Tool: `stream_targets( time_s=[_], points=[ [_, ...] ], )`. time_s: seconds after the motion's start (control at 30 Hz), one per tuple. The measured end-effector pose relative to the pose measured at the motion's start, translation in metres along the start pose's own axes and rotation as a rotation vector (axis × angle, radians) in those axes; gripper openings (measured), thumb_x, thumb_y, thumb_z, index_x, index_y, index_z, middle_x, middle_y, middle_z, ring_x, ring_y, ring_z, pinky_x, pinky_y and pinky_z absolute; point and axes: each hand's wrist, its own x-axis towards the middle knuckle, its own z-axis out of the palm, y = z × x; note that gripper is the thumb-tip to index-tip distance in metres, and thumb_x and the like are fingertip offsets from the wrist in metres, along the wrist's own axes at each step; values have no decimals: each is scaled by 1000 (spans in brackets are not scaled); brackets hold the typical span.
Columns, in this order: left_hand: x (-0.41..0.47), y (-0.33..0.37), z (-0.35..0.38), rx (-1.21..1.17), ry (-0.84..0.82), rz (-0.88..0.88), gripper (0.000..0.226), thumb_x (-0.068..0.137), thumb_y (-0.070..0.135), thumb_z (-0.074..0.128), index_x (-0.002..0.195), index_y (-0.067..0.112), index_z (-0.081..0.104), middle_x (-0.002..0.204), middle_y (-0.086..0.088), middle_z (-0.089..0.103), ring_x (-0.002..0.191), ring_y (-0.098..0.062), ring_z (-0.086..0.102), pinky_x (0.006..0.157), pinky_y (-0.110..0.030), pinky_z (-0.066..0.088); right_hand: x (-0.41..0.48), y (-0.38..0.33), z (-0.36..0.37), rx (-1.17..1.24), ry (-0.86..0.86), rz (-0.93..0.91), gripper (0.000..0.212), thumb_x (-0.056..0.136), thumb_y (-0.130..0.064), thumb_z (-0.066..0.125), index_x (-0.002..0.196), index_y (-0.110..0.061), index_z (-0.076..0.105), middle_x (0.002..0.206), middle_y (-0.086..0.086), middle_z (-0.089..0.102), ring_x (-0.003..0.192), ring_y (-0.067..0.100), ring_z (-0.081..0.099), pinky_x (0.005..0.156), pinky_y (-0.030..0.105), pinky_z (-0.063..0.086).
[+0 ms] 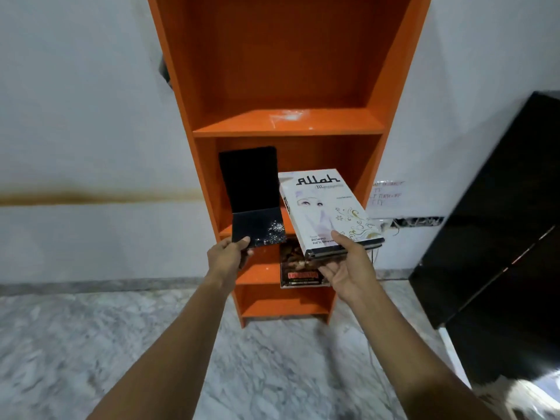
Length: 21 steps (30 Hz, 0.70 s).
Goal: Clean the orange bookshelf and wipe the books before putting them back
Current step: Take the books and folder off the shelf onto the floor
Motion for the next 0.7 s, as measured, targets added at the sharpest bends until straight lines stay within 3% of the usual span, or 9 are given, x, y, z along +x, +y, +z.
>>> stream_targets(
  time_s=[0.07, 0.23, 0.37, 0.47, 0.6, 0.7],
  points=[
    [3, -30, -15, 39, 26, -71, 6, 95, 9, 67, 89, 8, 66, 67, -6, 64, 62, -16, 57, 67, -29, 49, 2, 26, -21, -55, 52, 88, 41, 88, -16, 72, 128, -14, 63, 109, 14, 77, 95, 29, 75, 96, 47, 56],
    [23, -97, -38, 169, 88, -260, 11, 94, 5, 66, 83, 2, 64, 50, -4, 61, 47, -13, 52, 51, -25, 38, 28, 83, -60, -158, 242, 292, 40, 90, -19, 71, 128, -12, 62, 115, 16, 74, 87, 28, 72, 71, 38, 58],
    [62, -184, -44, 203, 128, -455, 14, 94, 4, 66, 81, 1, 65, 48, -4, 59, 37, -8, 49, 38, -16, 35, 90, 156, -108, -226, 391, 409, 41, 90, -16, 70, 130, -14, 59, 118, 16, 72, 102, 33, 70, 87, 45, 58],
    [105, -265, -48, 187, 179, -546, 7, 93, 5, 68, 89, 0, 68, 60, -8, 63, 37, -4, 54, 37, -14, 39, 153, 212, -149, -266, 461, 479, 36, 89, -17, 71, 123, -13, 60, 119, 17, 71, 108, 34, 69, 77, 41, 57],
    [169, -396, -58, 203, 243, -615, 11, 93, 2, 67, 82, 3, 65, 73, -10, 64, 35, 0, 56, 38, -11, 42, 246, 308, -227, -232, 569, 510, 45, 86, -13, 71, 129, -12, 59, 123, 18, 70, 113, 34, 68, 79, 43, 58],
    [218, -498, -67, 164, 240, -649, 18, 98, -1, 60, 80, 3, 62, 73, -9, 64, 35, 1, 56, 40, -9, 43, 320, 381, -286, -229, 552, 539, 50, 78, -13, 72, 127, -12, 62, 110, 12, 75, 92, 26, 73, 64, 37, 62]
  ],
)
